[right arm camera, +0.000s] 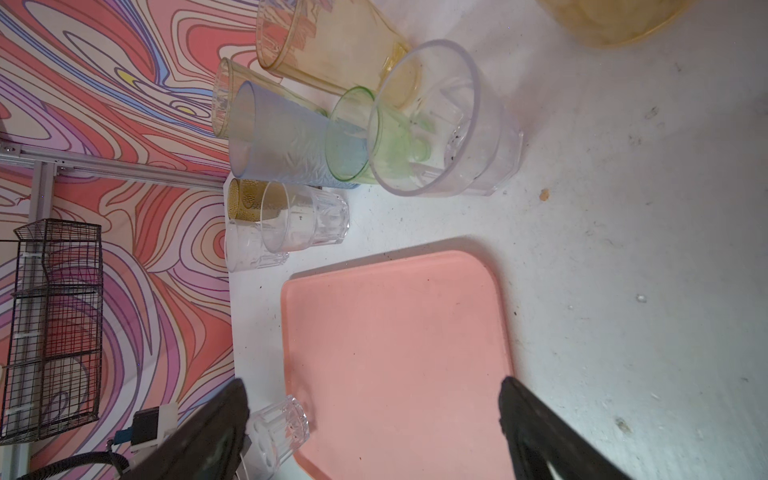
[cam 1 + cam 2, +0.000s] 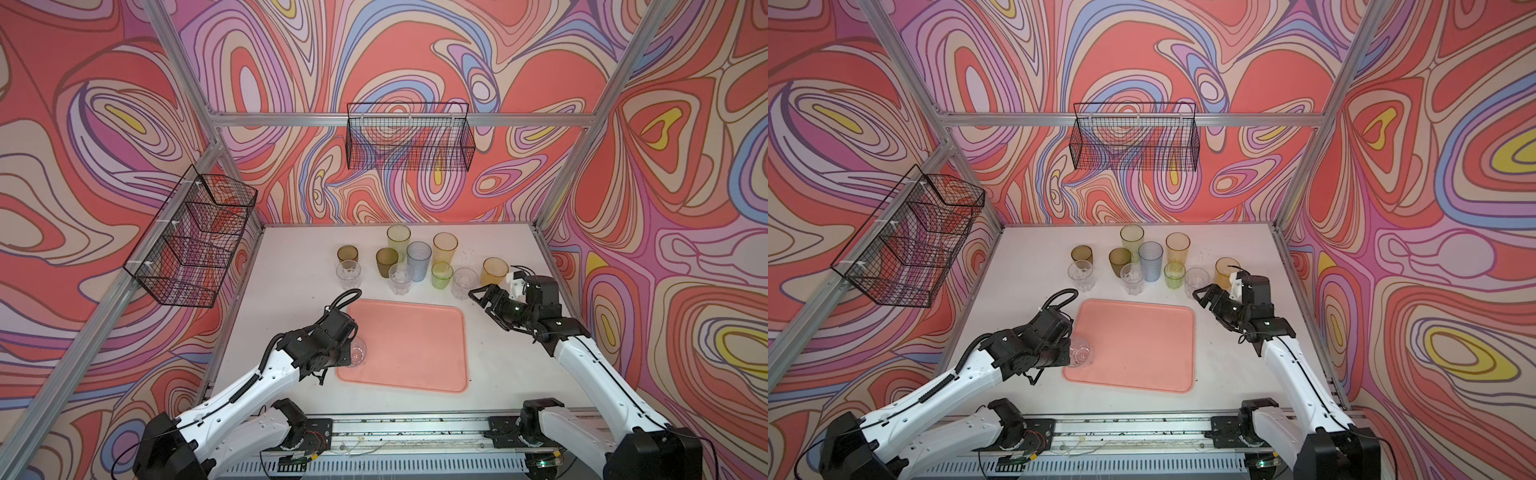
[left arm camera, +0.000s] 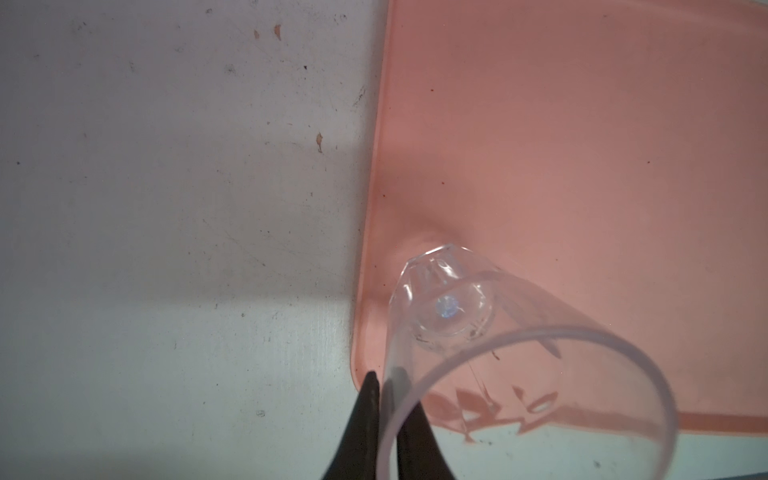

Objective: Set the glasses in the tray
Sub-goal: 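Carry the clear glass with the left gripper and set it on the pink tray, then open the left gripper and move it back toward the glass cluster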

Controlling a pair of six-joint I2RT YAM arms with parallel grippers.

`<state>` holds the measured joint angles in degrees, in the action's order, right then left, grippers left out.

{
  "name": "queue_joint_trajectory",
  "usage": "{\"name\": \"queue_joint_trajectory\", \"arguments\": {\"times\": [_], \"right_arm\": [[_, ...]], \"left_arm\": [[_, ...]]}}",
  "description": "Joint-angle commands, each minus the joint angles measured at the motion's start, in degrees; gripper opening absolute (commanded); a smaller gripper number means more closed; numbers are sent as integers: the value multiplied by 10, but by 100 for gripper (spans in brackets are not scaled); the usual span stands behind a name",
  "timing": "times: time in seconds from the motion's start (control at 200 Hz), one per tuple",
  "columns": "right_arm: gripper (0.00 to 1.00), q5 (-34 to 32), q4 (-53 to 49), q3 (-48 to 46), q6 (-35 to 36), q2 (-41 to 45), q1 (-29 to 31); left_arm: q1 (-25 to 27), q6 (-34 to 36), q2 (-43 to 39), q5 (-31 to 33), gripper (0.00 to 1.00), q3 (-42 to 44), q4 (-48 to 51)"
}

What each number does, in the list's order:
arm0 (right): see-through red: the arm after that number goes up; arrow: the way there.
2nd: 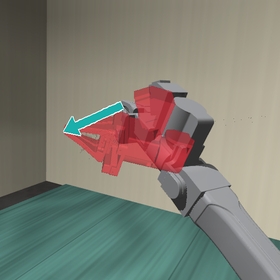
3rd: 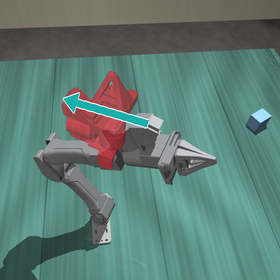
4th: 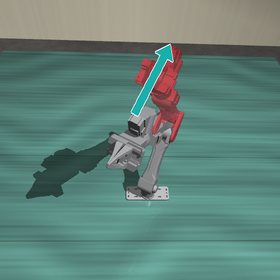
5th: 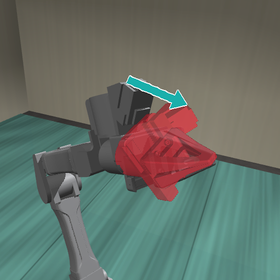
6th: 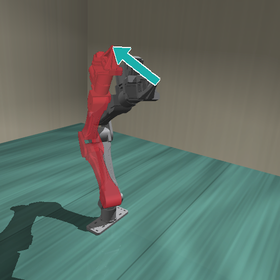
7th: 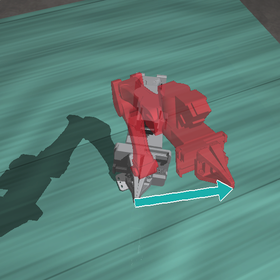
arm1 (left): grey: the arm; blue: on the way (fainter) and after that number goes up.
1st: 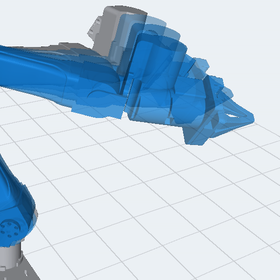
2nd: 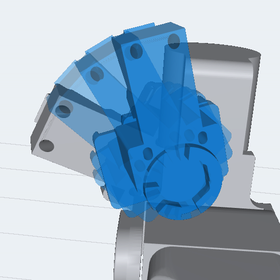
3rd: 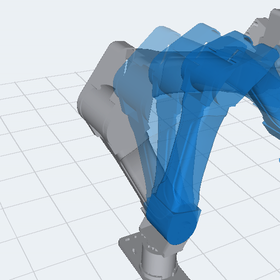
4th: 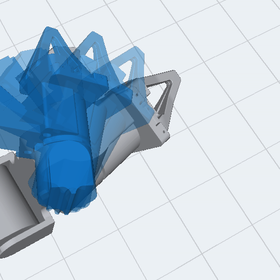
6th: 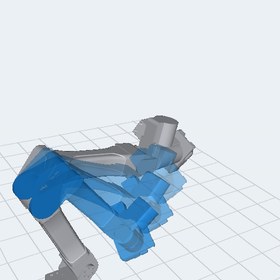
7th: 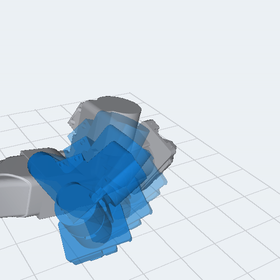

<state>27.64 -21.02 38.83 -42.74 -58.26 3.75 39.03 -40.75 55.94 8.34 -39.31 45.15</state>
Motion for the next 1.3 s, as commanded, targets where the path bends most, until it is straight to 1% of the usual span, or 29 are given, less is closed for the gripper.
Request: {"name": "queue_joint_trajectory", "arguments": {"times": [0.0,0.06,0.14,0.2,0.22,0.23,0.391,0.456,0.531,0.596,0.636,0.751,0.917,0.992,1.052,1.087,1.177,1.257,1.297], "right_arm": [[99,0,8,-4,12,-3,2],[99,5,16,-8,15,5,1],[99,4,20,-9,14,18,2],[99,2,19,-8,14,29,2],[99,1,17,-7,16,31,2],[99,0,16,-7,15,33,2],[99,14,25,-5,14,41,2],[98,43,51,-10,2,44,2],[98,78,93,-18,-28,54,1],[99,89,105,-17,-38,62,2],[98,87,99,-11,-36,67,2],[99,75,73,0,-23,79,2],[98,71,52,0,-16,86,2],[98,70,54,-4,-19,86,2],[98,73,70,-12,-37,88,2],[98,78,86,-18,-50,88,1],[98,93,125,-29,-79,87,1],[98,97,139,-30,-87,84,1],[98,96,140,-30,-87,83,2]], "left_arm": [[3,-4,-1,-1,36,-2,-14],[3,0,-4,-1,52,-5,-20],[3,16,-9,-5,77,-17,-20],[3,26,-18,1,92,-29,-24],[4,28,-22,4,98,-32,-27],[4,30,-24,8,100,-34,-29],[3,51,-43,57,100,-66,-65],[2,61,-32,73,100,-85,-75],[-7,81,-12,79,100,-111,-80],[-24,95,9,75,100,-130,-80],[-40,103,19,64,100,-139,-84],[-99,116,37,-1,100,-147,-113],[-206,121,47,-70,100,-141,-156],[-254,109,61,-111,100,-137,-178],[-285,87,75,-158,100,-137,-195],[-294,74,86,-175,100,-137,-208],[-295,56,111,-198,96,-143,-234],[-296,45,135,-212,93,-146,-253],[-297,43,147,-217,89,-150,-259]]}}
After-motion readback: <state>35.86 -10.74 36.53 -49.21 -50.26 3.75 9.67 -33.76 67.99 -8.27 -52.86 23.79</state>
